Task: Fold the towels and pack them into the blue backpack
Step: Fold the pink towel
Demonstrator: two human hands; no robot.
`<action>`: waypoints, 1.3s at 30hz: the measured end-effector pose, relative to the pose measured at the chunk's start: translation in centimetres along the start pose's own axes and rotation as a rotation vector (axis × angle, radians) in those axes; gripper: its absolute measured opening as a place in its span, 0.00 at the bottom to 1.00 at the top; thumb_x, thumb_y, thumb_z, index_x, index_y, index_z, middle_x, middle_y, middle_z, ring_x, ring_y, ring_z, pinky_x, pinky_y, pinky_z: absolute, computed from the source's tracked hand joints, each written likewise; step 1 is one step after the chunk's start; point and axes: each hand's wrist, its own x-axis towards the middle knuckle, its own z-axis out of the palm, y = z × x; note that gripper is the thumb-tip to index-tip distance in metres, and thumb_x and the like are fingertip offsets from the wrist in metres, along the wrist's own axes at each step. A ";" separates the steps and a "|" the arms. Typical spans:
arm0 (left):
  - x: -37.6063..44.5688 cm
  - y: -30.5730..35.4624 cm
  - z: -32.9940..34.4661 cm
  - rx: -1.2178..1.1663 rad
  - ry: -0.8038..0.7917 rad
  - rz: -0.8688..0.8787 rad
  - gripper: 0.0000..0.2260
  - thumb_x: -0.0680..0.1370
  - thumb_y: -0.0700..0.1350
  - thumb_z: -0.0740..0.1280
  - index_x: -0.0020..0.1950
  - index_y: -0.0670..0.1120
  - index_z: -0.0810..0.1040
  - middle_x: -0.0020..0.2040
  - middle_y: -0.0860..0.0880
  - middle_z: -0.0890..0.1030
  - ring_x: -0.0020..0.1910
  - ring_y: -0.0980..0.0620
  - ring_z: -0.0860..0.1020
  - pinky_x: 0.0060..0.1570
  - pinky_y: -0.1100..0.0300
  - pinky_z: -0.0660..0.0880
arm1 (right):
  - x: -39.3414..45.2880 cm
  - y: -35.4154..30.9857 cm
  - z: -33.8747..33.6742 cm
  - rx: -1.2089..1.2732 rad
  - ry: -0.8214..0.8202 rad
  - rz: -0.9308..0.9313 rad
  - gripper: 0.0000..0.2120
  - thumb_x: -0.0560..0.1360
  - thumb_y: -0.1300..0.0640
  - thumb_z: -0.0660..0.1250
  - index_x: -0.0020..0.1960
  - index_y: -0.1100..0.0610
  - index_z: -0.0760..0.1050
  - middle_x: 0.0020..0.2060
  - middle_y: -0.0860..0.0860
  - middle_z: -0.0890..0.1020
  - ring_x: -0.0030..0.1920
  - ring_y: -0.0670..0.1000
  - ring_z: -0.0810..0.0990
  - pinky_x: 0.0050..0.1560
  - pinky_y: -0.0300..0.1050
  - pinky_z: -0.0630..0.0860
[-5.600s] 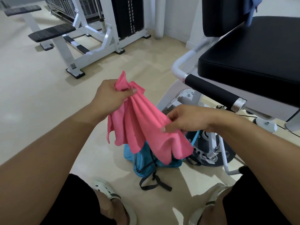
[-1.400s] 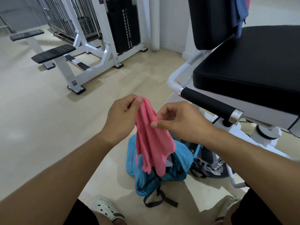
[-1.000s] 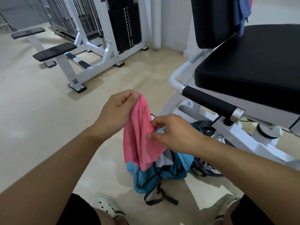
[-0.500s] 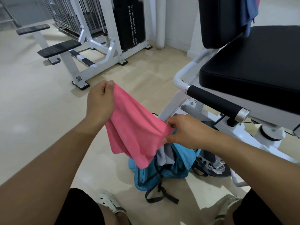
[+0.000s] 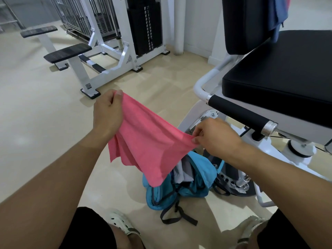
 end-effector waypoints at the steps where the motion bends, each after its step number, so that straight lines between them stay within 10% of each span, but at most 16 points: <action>1: -0.2 0.3 0.0 -0.013 -0.017 0.039 0.18 0.84 0.50 0.59 0.48 0.35 0.76 0.41 0.46 0.74 0.38 0.56 0.69 0.36 0.68 0.66 | 0.0 -0.1 -0.1 -0.010 0.005 0.005 0.04 0.76 0.56 0.72 0.47 0.54 0.86 0.38 0.49 0.86 0.40 0.47 0.83 0.42 0.41 0.77; 12: -1.5 2.9 -0.2 -0.055 -0.048 0.215 0.16 0.85 0.47 0.60 0.46 0.36 0.77 0.38 0.47 0.74 0.35 0.59 0.68 0.36 0.71 0.66 | -0.5 -0.9 0.5 -0.216 0.004 -0.040 0.03 0.77 0.54 0.68 0.48 0.50 0.81 0.48 0.51 0.81 0.51 0.56 0.81 0.44 0.47 0.76; 19: -3.2 4.9 -0.8 -0.037 -0.270 0.389 0.13 0.85 0.43 0.61 0.44 0.39 0.77 0.39 0.36 0.77 0.36 0.56 0.71 0.37 0.70 0.67 | -0.3 -1.4 0.9 0.214 0.012 -0.129 0.37 0.69 0.36 0.76 0.73 0.43 0.68 0.64 0.41 0.77 0.60 0.42 0.75 0.55 0.41 0.70; 26: -4.0 5.7 -0.8 -0.020 -0.423 0.519 0.13 0.83 0.45 0.61 0.42 0.43 0.78 0.37 0.43 0.78 0.39 0.49 0.75 0.41 0.61 0.70 | -0.2 -1.6 1.8 0.364 -0.052 -0.159 0.42 0.68 0.38 0.77 0.77 0.44 0.64 0.69 0.42 0.75 0.67 0.44 0.74 0.66 0.46 0.73; 33: -4.5 6.2 -0.8 -0.038 -0.426 0.554 0.11 0.83 0.41 0.61 0.42 0.44 0.77 0.36 0.46 0.78 0.38 0.53 0.75 0.38 0.72 0.67 | 0.2 -1.1 1.4 0.415 -0.188 -0.187 0.17 0.71 0.44 0.78 0.57 0.47 0.82 0.54 0.40 0.84 0.58 0.40 0.80 0.54 0.30 0.72; 39: -4.1 5.4 -0.3 -0.032 -0.323 0.454 0.12 0.84 0.43 0.61 0.44 0.42 0.78 0.38 0.43 0.78 0.39 0.50 0.74 0.38 0.70 0.67 | 0.0 -1.6 1.8 0.398 -0.143 -0.247 0.05 0.77 0.57 0.66 0.45 0.56 0.79 0.40 0.50 0.85 0.42 0.53 0.83 0.48 0.54 0.80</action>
